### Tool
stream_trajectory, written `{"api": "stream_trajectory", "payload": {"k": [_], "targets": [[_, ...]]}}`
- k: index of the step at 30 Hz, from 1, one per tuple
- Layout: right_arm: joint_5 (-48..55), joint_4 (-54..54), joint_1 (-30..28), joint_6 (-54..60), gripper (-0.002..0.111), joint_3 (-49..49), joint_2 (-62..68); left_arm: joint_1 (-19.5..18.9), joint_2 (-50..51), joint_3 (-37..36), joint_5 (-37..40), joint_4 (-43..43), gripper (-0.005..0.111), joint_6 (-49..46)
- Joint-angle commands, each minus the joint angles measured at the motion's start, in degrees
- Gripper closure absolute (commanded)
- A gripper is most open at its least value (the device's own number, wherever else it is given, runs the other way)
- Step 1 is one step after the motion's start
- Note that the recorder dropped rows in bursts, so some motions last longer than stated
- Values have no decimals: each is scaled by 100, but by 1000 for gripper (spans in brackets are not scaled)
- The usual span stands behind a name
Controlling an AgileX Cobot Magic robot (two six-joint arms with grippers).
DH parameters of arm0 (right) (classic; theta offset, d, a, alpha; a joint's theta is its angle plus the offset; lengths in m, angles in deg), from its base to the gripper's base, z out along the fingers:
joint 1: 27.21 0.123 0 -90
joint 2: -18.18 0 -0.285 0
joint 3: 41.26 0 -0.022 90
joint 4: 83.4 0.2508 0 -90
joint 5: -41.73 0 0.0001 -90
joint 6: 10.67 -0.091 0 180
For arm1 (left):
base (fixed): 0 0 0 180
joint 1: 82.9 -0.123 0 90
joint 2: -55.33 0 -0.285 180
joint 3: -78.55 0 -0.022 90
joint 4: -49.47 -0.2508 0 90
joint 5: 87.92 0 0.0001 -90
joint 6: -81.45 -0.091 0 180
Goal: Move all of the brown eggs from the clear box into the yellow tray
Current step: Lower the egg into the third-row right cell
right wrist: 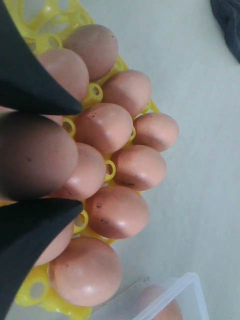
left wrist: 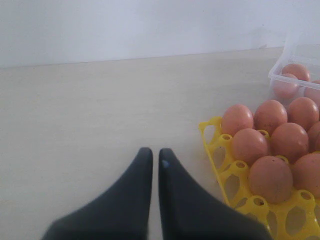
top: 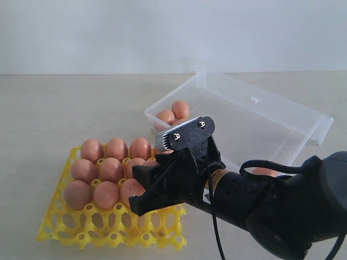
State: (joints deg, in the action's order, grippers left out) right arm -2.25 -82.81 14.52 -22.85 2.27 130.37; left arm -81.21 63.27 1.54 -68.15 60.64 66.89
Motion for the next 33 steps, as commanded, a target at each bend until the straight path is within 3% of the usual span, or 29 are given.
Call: {"api": "stream_trajectory", "payload": {"k": [1,11,27,31,33], "targets": [[-18,21,-3,-16,108,-39,7,25,-15,-21,-24,-8,103,-8],[694,21,-3,50,108,-39,7,25,-15,-21,-24,-8,103,-8],[629,44,-3,265,107,-39,7,25,-15,-21,-24,-8,103,-8],[576,44,-3,265,92,-39,7,25,-15,-21,-24,-8,103,-8],[567,44,-3,265,78,-39,7,25,-15,-21,-24,-8,103,-8]]}}
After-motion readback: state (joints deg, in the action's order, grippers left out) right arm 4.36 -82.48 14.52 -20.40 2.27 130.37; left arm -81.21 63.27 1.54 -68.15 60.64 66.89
